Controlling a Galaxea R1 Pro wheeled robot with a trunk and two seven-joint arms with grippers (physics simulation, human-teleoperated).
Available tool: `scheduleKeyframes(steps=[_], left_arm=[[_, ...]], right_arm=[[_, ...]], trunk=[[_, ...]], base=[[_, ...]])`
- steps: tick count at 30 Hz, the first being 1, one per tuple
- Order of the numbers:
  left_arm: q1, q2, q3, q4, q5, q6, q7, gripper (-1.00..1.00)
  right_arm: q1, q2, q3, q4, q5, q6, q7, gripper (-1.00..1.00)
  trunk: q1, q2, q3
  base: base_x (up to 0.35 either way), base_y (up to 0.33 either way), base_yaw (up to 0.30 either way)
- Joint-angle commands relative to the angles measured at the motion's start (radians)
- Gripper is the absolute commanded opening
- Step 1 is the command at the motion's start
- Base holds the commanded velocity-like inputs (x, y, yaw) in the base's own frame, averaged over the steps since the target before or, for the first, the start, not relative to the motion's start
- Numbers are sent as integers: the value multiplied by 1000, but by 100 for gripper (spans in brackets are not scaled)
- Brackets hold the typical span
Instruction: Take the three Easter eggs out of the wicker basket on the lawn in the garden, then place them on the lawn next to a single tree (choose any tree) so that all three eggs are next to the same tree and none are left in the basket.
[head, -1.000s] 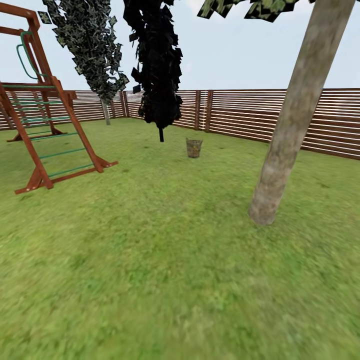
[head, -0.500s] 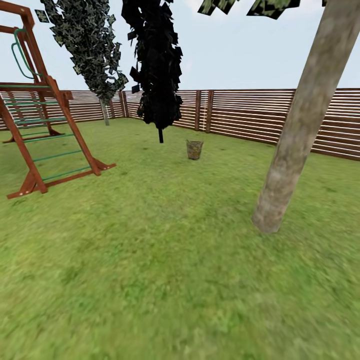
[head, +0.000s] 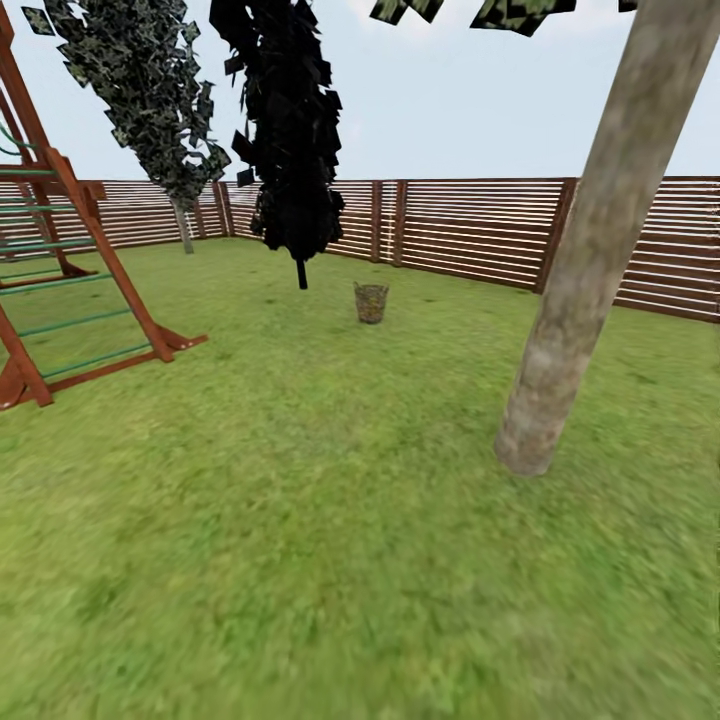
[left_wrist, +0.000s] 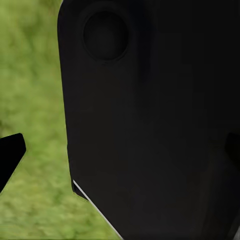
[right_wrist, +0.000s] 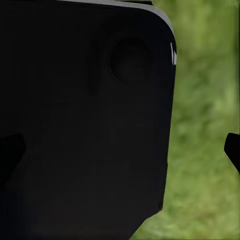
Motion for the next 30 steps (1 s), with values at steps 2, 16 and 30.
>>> scheduleKeyframes(steps=[2,16,30], left_arm=[[1,0,0,-2,1,-1,0,100],[1,0,0,-2,1,-1,0,100],[1,0,0,-2,1,-1,0,100]], right_arm=[[-1,0,1,1,1,-3,0,100],[-1,0,1,4,0,1,0,100],[-1,-2,1,3,1,-3,0,100]], trunk=[[1,0,-1],[1,0,-1],[1,0,-1]], base=[[336,0,-83],[336,0,-7],[336,0,0]])
